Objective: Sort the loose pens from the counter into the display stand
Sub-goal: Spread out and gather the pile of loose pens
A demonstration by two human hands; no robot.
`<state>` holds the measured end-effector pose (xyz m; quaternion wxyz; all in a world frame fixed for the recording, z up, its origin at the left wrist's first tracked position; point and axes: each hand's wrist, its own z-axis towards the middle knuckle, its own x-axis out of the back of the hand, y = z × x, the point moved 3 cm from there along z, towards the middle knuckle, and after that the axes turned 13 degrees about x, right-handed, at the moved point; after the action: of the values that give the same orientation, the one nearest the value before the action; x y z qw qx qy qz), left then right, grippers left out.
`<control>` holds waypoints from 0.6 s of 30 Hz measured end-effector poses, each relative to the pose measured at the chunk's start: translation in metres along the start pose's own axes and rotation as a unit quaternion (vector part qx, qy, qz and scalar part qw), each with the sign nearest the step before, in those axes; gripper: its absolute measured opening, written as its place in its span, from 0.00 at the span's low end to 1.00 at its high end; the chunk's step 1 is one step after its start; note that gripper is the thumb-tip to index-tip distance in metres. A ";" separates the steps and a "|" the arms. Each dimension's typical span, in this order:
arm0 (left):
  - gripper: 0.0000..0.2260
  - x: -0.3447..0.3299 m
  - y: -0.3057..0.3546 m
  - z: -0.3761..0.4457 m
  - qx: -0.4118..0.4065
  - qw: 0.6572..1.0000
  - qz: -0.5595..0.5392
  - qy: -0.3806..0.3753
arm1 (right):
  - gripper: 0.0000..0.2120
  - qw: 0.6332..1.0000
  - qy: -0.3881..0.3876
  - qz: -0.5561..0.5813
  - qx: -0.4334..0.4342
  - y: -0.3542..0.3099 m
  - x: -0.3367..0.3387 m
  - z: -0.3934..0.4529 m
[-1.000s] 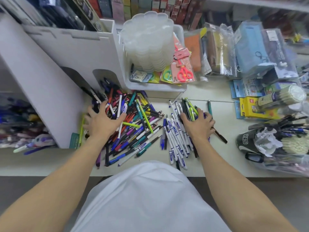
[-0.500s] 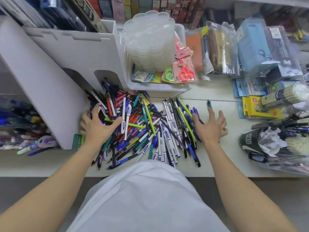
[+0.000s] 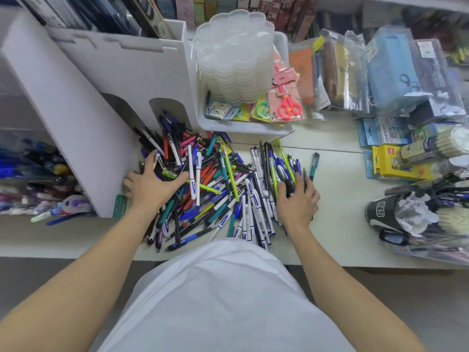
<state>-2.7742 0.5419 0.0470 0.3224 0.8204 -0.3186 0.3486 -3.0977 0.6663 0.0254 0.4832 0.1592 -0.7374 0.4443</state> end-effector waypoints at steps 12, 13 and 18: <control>0.58 0.011 -0.013 -0.009 -0.026 0.997 -0.019 -0.073 | 0.41 0.993 -0.105 -0.002 0.055 -0.010 0.022 0.002; 0.59 0.014 -0.015 -0.008 -0.031 0.996 -0.018 -0.077 | 0.45 0.993 -0.114 0.004 0.044 -0.007 0.026 -0.001; 0.54 0.024 -0.030 0.004 -0.007 0.996 0.059 -0.065 | 0.63 0.982 -0.182 -0.022 -0.035 0.009 0.038 -0.013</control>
<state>-2.7369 0.5497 0.0539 0.2858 0.8188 -0.3889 0.3108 -3.1147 0.6897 0.0553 0.3556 0.2370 -0.8245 0.3709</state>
